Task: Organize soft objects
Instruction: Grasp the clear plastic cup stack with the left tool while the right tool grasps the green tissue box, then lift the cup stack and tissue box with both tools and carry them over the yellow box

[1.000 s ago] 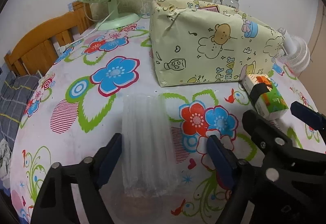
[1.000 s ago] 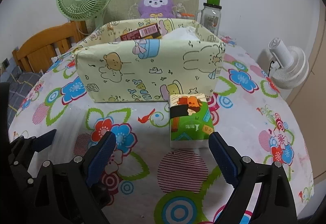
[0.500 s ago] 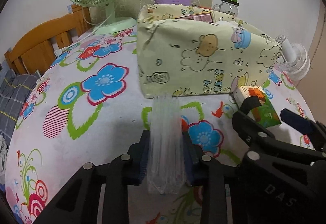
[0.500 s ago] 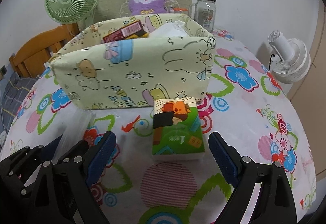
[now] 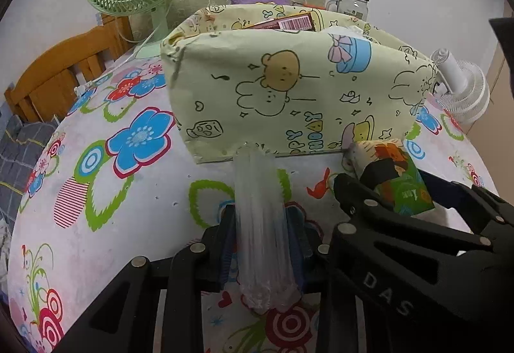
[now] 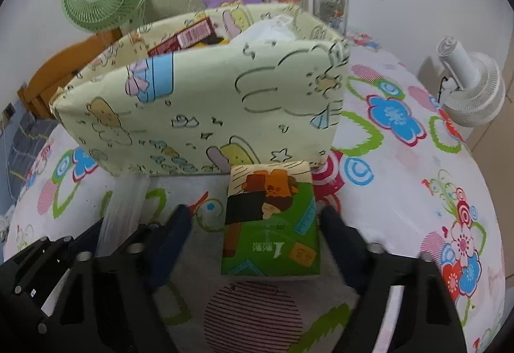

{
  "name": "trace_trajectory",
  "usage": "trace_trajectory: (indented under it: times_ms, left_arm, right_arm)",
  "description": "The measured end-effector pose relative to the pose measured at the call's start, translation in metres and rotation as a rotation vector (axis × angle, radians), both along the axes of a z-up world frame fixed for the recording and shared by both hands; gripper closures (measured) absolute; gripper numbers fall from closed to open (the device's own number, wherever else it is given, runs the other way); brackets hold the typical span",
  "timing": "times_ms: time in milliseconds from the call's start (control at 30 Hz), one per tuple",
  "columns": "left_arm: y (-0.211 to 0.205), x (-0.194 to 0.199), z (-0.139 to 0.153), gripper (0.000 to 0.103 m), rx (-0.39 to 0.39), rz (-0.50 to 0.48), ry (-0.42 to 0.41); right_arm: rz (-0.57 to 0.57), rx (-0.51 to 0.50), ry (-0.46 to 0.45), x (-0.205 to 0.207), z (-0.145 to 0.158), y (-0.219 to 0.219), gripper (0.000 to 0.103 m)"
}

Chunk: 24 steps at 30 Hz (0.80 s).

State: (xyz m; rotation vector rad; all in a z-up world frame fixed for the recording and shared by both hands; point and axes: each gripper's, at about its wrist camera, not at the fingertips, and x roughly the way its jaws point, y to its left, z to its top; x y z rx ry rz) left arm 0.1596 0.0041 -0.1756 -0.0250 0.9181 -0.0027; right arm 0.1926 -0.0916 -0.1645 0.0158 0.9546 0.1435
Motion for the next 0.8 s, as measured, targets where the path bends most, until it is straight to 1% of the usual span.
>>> trace_trajectory:
  times_ms: [33, 67, 100, 167, 200, 300, 500, 800]
  left_arm:
    - [-0.001, 0.0, 0.0, 0.073, 0.005, 0.0, 0.0]
    - [-0.002, 0.0, 0.0, 0.073, 0.006, 0.002, 0.0]
    - [-0.002, 0.0, 0.0, 0.073, 0.009, 0.004, 0.001]
    - [-0.003, 0.0, 0.0, 0.073, 0.012, 0.007, 0.0]
    - [-0.005, -0.001, 0.0, 0.073, 0.015, 0.008, -0.001]
    - [-0.006, -0.002, 0.0, 0.073, 0.022, 0.009, -0.003]
    - [-0.009, -0.005, 0.0, 0.074, 0.008, -0.001, 0.003]
    - [-0.02, -0.021, 0.009, 0.074, 0.007, -0.013, -0.022]
  right_arm:
    - [-0.001, 0.008, 0.002, 0.001, -0.001, -0.001, 0.026]
    - [-0.002, 0.011, 0.004, 0.002, -0.002, -0.001, 0.028]
    - [-0.002, 0.011, 0.004, 0.002, -0.002, -0.002, 0.035]
    - [-0.007, 0.001, 0.005, 0.003, -0.002, -0.002, 0.043]
    - [-0.006, -0.002, 0.005, 0.003, -0.002, -0.002, 0.045]
    - [-0.009, -0.003, 0.003, 0.0, -0.002, -0.002, 0.047]
    - [-0.004, -0.006, 0.004, -0.007, 0.002, -0.005, 0.047]
    - [-0.002, -0.001, -0.019, -0.028, 0.016, -0.007, 0.047]
